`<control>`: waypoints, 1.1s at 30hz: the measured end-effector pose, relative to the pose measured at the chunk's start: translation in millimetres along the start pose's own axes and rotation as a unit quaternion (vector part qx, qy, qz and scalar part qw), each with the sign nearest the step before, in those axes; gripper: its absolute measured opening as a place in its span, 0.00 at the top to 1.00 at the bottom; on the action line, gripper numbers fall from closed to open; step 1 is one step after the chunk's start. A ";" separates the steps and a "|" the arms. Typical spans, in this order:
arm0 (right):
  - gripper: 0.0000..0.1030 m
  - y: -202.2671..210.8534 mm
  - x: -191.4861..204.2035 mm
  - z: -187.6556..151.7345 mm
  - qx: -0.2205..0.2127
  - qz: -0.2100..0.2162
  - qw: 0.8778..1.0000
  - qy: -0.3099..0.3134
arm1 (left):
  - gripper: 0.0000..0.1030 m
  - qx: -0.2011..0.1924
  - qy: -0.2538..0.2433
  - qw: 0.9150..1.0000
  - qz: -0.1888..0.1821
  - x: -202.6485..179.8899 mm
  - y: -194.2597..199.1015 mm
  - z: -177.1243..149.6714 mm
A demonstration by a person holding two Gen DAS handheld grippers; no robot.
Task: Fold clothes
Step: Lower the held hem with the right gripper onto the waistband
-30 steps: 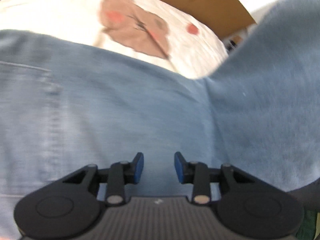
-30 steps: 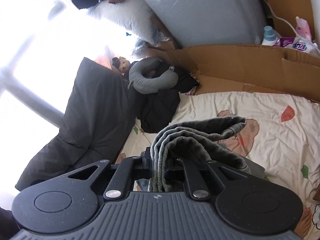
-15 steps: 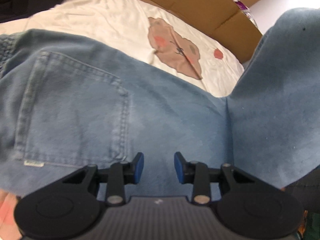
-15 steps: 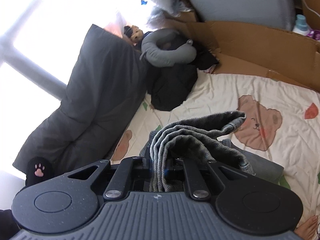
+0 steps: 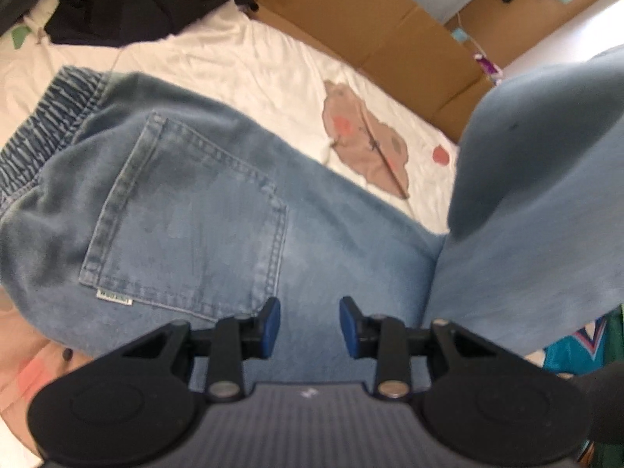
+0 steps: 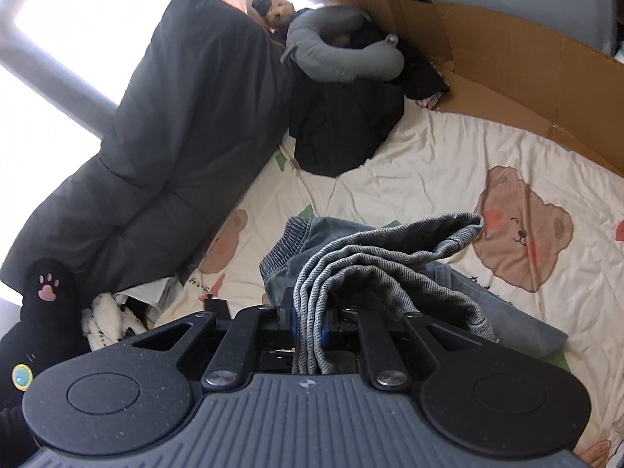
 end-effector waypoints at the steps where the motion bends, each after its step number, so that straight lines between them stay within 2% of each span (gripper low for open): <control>1: 0.91 -7.4 0.7 -0.6 0.008 -0.001 1.000 0.004 | 0.66 -0.006 0.005 1.000 -0.002 1.1 1.1 1.6; 5: 0.90 -39.1 11.0 -2.9 0.039 -0.004 0.998 0.040 | 0.66 -0.023 0.021 1.000 -0.004 7.4 2.2 5.6; 14: 0.90 -95.3 22.2 -1.1 0.080 0.058 0.994 0.040 | 0.66 -0.037 0.038 0.998 0.014 35.1 15.8 2.1; 17: 0.90 -106.2 26.2 5.6 0.084 0.061 0.993 0.048 | 0.66 -0.046 0.052 0.997 0.022 48.1 23.1 -0.3; 24: 0.90 -163.4 14.7 7.0 0.099 0.055 0.993 0.032 | 0.66 -0.061 0.078 0.994 0.043 71.9 27.4 -4.4; 33: 0.87 -231.9 -6.3 4.3 0.083 0.066 0.994 -0.036 | 0.66 -0.103 0.125 0.984 0.072 103.7 36.6 -6.6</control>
Point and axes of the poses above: each gripper's, at about its wrist camera, not at the fingertips, and y roughly against the way its jaws point, x to its left, z to its top, the point moved 8 cm from there along -y, roughly the way its jaws point, and after that the axes turned 2 degrees about y, right-handed, at the moved point
